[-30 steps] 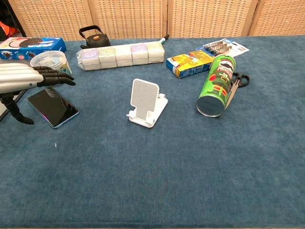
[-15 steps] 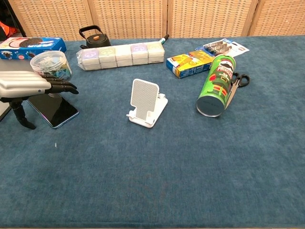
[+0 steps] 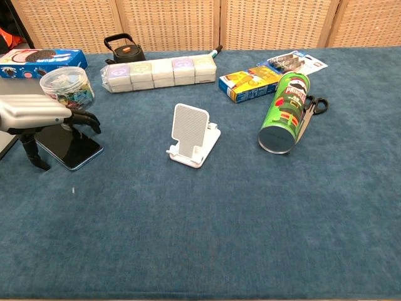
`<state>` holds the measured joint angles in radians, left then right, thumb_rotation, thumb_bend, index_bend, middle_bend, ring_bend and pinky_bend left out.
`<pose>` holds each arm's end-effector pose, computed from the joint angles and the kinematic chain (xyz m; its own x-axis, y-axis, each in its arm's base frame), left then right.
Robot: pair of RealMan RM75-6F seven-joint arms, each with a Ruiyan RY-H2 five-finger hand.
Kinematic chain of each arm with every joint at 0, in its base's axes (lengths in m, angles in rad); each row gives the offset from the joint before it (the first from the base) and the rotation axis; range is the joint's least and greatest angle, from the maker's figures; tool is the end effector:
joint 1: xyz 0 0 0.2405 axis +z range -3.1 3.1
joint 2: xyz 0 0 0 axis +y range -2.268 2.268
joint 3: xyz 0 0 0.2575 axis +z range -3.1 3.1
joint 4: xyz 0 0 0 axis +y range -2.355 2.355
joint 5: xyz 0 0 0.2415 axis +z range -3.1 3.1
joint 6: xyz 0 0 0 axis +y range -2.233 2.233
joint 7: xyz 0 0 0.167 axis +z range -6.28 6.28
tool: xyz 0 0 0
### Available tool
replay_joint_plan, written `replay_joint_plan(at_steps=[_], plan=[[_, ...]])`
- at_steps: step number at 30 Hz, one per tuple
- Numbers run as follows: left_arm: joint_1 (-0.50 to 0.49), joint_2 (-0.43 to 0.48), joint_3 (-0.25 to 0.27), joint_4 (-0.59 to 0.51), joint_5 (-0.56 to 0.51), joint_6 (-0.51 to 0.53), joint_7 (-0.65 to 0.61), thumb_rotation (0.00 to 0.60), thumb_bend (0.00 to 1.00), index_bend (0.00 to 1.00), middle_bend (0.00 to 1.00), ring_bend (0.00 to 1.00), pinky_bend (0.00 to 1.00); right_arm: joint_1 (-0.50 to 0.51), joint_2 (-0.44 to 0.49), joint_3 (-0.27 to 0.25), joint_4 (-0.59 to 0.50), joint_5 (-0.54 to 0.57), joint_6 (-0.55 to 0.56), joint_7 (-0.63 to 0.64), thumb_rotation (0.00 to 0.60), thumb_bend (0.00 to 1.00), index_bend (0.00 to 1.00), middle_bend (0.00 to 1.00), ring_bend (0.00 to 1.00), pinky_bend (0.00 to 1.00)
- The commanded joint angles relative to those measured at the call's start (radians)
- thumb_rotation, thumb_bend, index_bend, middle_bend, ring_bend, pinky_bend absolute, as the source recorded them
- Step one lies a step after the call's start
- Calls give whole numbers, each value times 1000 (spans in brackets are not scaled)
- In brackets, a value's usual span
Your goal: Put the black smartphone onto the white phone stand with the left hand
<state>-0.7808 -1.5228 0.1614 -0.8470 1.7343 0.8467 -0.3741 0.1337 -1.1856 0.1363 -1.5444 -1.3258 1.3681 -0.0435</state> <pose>-0.2930 0.3990 -0.0299 0.7516 0.3405 0.5650 0.6351 -0.6050 -0.4803 -0.3467 -0.2428 0.1233 0.3985 -0.0178 0.9170 -0.9096 0.1208 0.3976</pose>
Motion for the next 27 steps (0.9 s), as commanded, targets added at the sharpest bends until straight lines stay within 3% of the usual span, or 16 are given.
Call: replay_joint_plan(at_steps=[1, 4, 12, 19, 24, 26, 27], plan=[[11, -9, -2, 8, -6, 23, 7, 600, 128, 439, 350, 261, 343, -1, 1, 0, -2, -2, 3, 2, 600, 0, 0, 0, 0, 0], [22, -15, -5, 19, -8, 54, 8, 600, 139, 511, 406, 304, 395, -1, 2, 0, -3, -4, 5, 6, 600, 0, 0, 0, 0, 0], [34, 10, -23, 2, -2, 159, 22, 600, 139, 518, 414, 313, 416, -2, 8, 0, -10, -7, 7, 14, 600, 0, 0, 0, 0, 0], [31, 85, -57, -122, -2, 245, 82, 600, 139, 518, 414, 313, 416, -6, 20, 2, -20, -10, 14, 31, 600, 0, 0, 0, 0, 0], [35, 136, -111, -189, 35, 403, 220, 600, 138, 518, 414, 313, 416, -9, 30, 3, -25, -14, 18, 49, 600, 0, 0, 0, 0, 0], [30, 127, -135, -155, 139, 587, 334, 600, 134, 518, 414, 313, 416, -11, 35, 3, -30, -16, 22, 57, 600, 0, 0, 0, 0, 0], [26, 121, -137, -138, 166, 626, 352, 600, 129, 519, 414, 313, 416, -11, 37, 3, -31, -16, 22, 59, 600, 0, 0, 0, 0, 0]])
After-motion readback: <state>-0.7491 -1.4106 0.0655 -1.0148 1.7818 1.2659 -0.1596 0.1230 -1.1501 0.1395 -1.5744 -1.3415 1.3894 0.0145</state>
